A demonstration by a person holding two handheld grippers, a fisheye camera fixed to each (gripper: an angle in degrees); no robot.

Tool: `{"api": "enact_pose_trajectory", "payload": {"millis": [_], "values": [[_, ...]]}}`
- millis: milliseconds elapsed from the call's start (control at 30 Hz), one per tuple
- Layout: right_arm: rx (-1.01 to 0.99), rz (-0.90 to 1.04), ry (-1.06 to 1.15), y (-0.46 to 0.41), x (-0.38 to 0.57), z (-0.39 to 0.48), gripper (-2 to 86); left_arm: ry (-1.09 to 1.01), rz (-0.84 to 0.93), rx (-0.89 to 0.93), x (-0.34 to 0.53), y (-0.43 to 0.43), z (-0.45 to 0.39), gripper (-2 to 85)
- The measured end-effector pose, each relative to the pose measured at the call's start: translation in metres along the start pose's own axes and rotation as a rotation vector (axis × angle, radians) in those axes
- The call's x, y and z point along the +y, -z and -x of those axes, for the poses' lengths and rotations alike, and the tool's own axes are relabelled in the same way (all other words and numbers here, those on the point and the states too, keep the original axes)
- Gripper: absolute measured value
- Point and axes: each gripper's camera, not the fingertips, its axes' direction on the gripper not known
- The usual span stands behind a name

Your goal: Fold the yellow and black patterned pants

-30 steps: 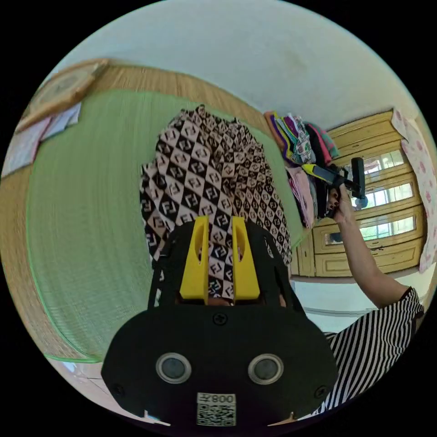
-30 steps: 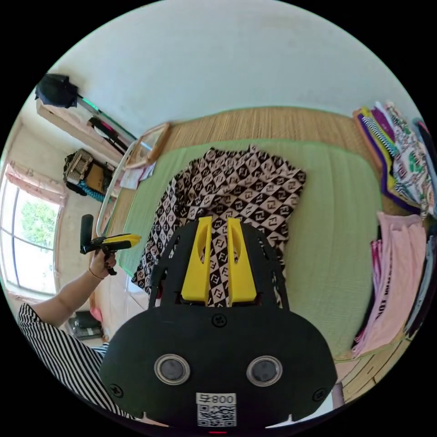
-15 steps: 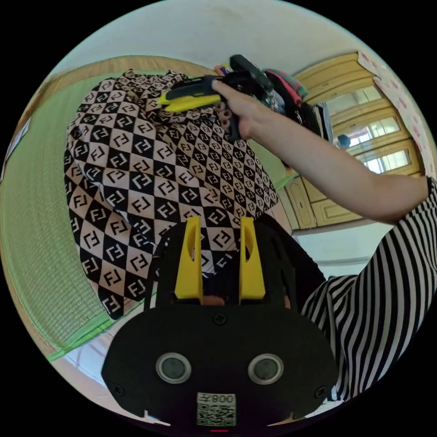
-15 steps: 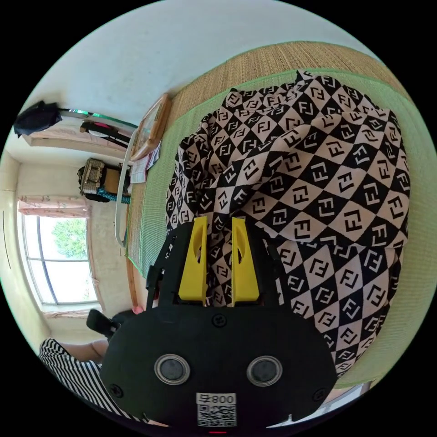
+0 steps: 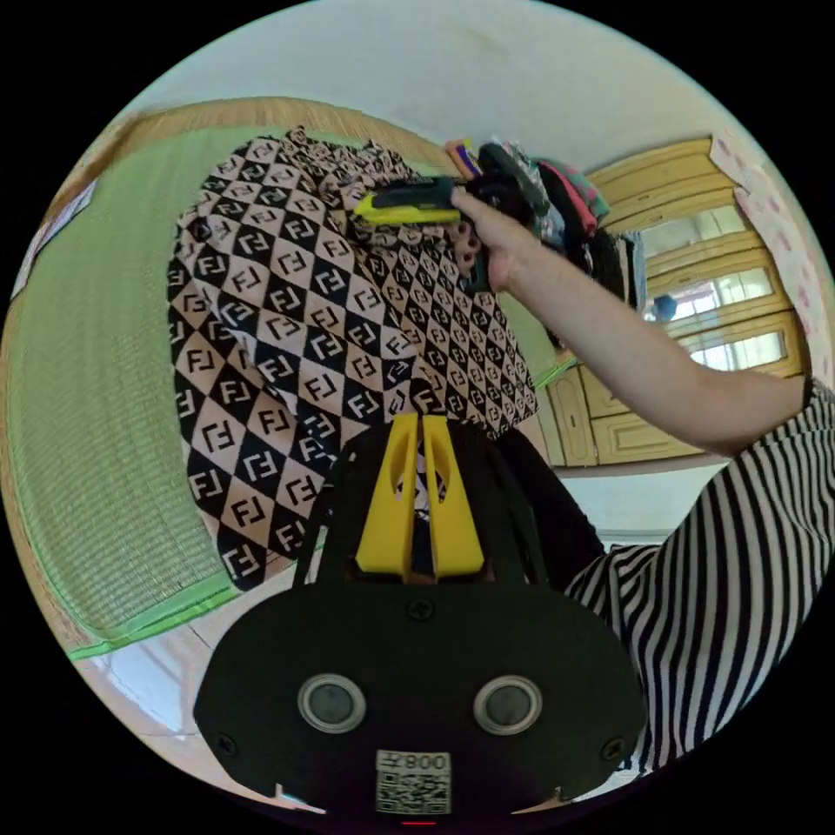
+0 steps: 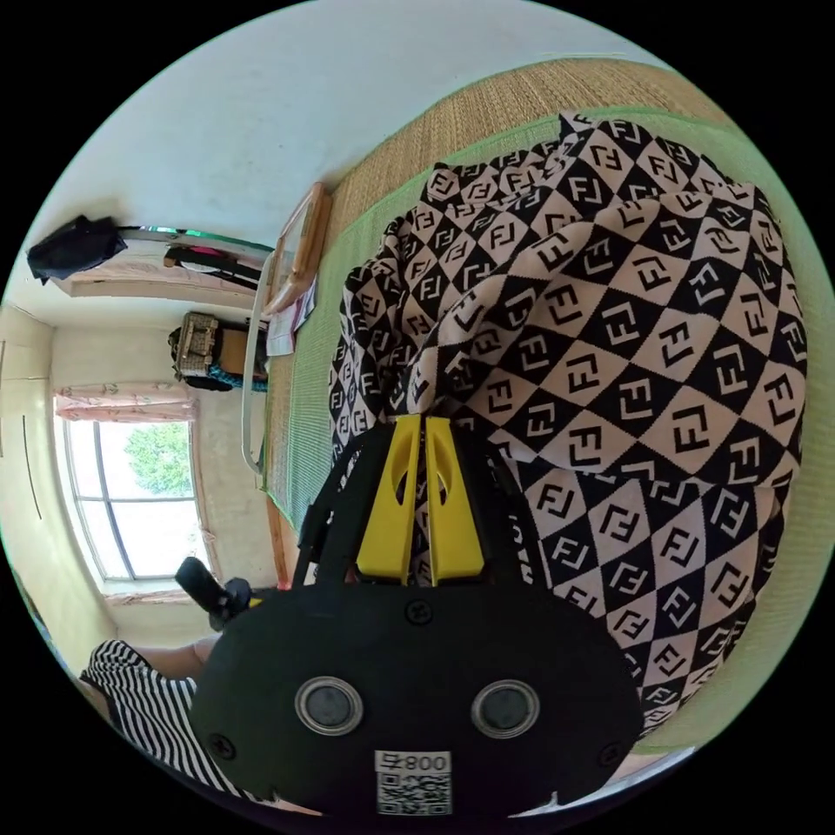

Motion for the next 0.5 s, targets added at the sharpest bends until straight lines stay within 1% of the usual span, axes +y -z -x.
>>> {"api": "enact_pose_trajectory", "payload": {"millis": [67, 100, 133, 167, 200, 267, 300, 367, 400, 433, 467, 500], "values": [[-0.039, -0.020, 0.056, 0.026, -0.004, 0.003, 0.6, 0.096, -0.157, 0.055, 0.001, 0.059, 0.034, 1.0], [-0.040, -0.023, 0.073, 0.035, -0.005, 0.005, 0.6, 0.119, -0.201, 0.060, 0.002, 0.076, 0.043, 1.0], [-0.037, -0.022, 0.114, 0.052, -0.006, 0.009, 0.6, 0.153, -0.296, 0.061, 0.005, 0.111, 0.061, 1.1], [-0.013, -0.012, 0.152, 0.071, -0.006, 0.013, 0.6, 0.188, -0.388, 0.035, 0.009, 0.149, 0.080, 1.2], [0.008, -0.008, 0.171, 0.082, -0.006, 0.015, 0.6, 0.201, -0.435, 0.011, 0.011, 0.168, 0.089, 1.2], [0.122, -0.015, 0.224, 0.136, -0.005, 0.017, 0.7, 0.259, -0.593, -0.133, 0.022, 0.246, 0.123, 1.6], [0.157, -0.016, 0.227, 0.151, -0.005, 0.015, 0.7, 0.286, -0.626, -0.168, 0.026, 0.263, 0.132, 1.8], [0.356, -0.052, 0.172, 0.215, -0.008, -0.003, 0.9, 0.422, -0.784, -0.309, 0.045, 0.318, 0.170, 3.0], [0.417, -0.060, 0.142, 0.230, -0.009, -0.010, 1.0, 0.455, -0.807, -0.329, 0.049, 0.327, 0.180, 3.5], [0.535, -0.089, 0.057, 0.261, -0.012, -0.027, 1.2, 0.538, -0.835, -0.351, 0.058, 0.341, 0.201, 4.6], [0.601, -0.111, -0.034, 0.288, -0.012, -0.048, 1.5, 0.596, -0.869, -0.329, 0.067, 0.346, 0.216, 5.9], [0.615, -0.115, -0.077, 0.299, -0.011, -0.058, 1.7, 0.604, -0.878, -0.305, 0.070, 0.345, 0.223, 6.5]]}}
